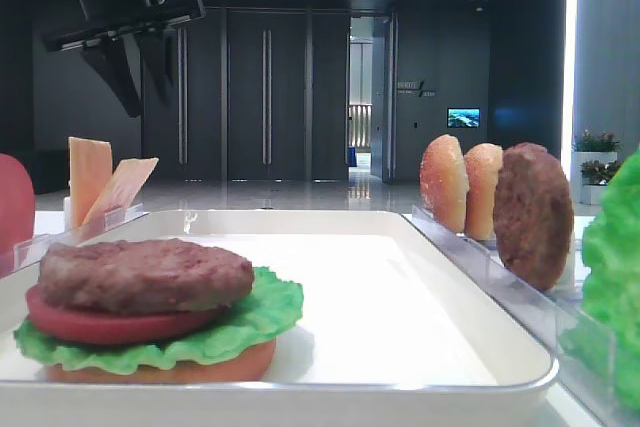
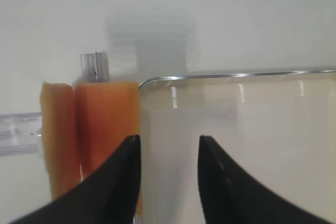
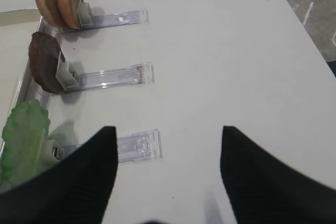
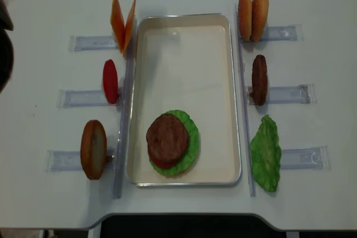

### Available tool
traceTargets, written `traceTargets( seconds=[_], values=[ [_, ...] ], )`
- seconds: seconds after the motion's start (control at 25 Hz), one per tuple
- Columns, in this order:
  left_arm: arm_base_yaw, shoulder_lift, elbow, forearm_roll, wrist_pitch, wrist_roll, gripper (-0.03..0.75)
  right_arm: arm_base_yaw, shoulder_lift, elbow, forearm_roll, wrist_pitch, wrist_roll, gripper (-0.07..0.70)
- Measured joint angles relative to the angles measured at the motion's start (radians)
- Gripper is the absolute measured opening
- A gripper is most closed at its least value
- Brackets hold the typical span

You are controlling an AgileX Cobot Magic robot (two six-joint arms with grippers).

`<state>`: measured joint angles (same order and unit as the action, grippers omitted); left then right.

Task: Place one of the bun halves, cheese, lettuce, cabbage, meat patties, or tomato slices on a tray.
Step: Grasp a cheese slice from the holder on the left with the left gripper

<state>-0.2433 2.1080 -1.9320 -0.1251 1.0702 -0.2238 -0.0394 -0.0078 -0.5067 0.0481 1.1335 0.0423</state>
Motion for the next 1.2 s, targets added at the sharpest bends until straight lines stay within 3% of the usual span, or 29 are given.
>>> traceTargets(
  seconds=[0.24, 0.6, 0.88, 1.2],
  values=[
    [0.000, 0.024, -0.002, 0.030, 0.044, -0.017, 0.286, 0.000, 0.000, 0.000, 0.000, 0.000, 0.000, 0.413],
    [0.000, 0.054, -0.002, 0.059, 0.063, -0.018, 0.291, 0.000, 0.000, 0.000, 0.000, 0.000, 0.000, 0.413],
    [0.000, 0.065, -0.002, 0.064, 0.063, -0.020, 0.419, 0.000, 0.000, 0.000, 0.000, 0.000, 0.000, 0.413],
    [-0.017, 0.076, -0.003, 0.096, 0.066, -0.030, 0.440, 0.000, 0.000, 0.000, 0.000, 0.000, 0.000, 0.413]
  ],
)
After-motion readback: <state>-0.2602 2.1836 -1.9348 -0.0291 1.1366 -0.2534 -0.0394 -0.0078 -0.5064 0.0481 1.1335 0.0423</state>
